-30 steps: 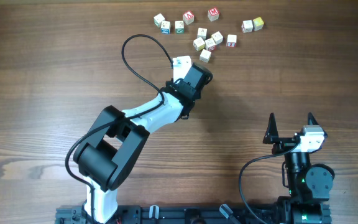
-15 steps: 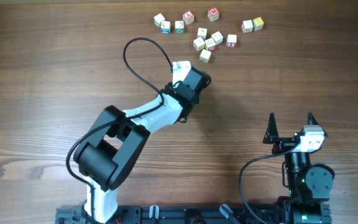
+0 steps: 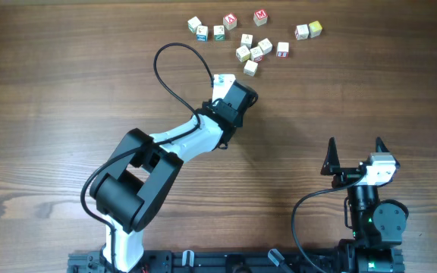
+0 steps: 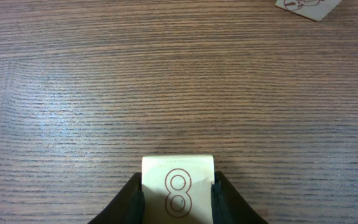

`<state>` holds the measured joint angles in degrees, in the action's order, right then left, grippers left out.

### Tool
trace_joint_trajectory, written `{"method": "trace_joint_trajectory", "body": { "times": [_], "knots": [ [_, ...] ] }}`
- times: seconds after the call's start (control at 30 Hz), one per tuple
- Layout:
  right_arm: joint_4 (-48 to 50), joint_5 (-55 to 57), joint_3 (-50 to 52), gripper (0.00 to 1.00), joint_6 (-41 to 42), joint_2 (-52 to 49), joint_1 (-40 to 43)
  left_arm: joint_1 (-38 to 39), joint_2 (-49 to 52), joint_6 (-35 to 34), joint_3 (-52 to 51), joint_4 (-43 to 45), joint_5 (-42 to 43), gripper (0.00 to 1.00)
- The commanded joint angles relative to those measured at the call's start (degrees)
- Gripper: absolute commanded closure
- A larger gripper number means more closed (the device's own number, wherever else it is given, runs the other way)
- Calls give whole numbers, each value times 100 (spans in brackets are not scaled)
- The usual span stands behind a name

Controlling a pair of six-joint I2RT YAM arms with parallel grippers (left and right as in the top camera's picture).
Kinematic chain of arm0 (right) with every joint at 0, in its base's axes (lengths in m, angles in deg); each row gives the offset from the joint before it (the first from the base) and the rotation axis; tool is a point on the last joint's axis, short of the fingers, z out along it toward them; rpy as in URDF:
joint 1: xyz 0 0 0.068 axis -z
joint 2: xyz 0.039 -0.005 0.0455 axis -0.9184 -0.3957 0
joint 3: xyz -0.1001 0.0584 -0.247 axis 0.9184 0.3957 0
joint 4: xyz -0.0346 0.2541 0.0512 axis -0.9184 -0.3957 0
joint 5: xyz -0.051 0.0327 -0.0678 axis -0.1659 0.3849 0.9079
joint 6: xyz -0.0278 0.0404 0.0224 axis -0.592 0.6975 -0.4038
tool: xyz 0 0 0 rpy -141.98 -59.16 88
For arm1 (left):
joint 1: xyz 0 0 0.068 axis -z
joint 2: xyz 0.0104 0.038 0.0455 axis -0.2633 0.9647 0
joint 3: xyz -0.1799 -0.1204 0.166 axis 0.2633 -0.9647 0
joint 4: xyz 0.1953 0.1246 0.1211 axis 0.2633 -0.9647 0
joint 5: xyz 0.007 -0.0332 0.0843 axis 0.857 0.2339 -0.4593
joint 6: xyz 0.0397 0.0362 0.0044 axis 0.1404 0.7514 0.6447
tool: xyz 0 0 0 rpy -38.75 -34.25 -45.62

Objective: Form a tower

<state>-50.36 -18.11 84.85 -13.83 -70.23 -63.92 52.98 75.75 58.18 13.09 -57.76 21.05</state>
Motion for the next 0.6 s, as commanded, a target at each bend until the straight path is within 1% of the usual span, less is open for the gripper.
{"method": "trace_joint_trajectory", "body": {
  "times": [0.0, 0.1, 0.23, 0.33, 0.37, 0.47, 0.57],
  "knots": [
    [13, -94, 2, 0, 72, -2, -28, -61, 68, 138, -81, 9, 24, 74],
    [13, -94, 2, 0, 72, -2, -28, -136, 68, 129, -81, -4, 28, 75],
    [13, -94, 2, 0, 72, -4, -28, -262, 68, -155, -81, -138, 61, 75],
    [13, -94, 2, 0, 72, -4, -28, -269, 68, -144, -81, -127, 363, 75],
    [15, -94, 2, 0, 72, -4, -28, -269, 68, -105, -81, -127, 529, 77],
    [15, -94, 2, 0, 72, -4, -28, -269, 68, -98, -81, -157, 682, 77],
    [13, -94, 2, 0, 72, -4, -28, -269, 68, 229, -81, -179, 955, 77]
  ]
}}
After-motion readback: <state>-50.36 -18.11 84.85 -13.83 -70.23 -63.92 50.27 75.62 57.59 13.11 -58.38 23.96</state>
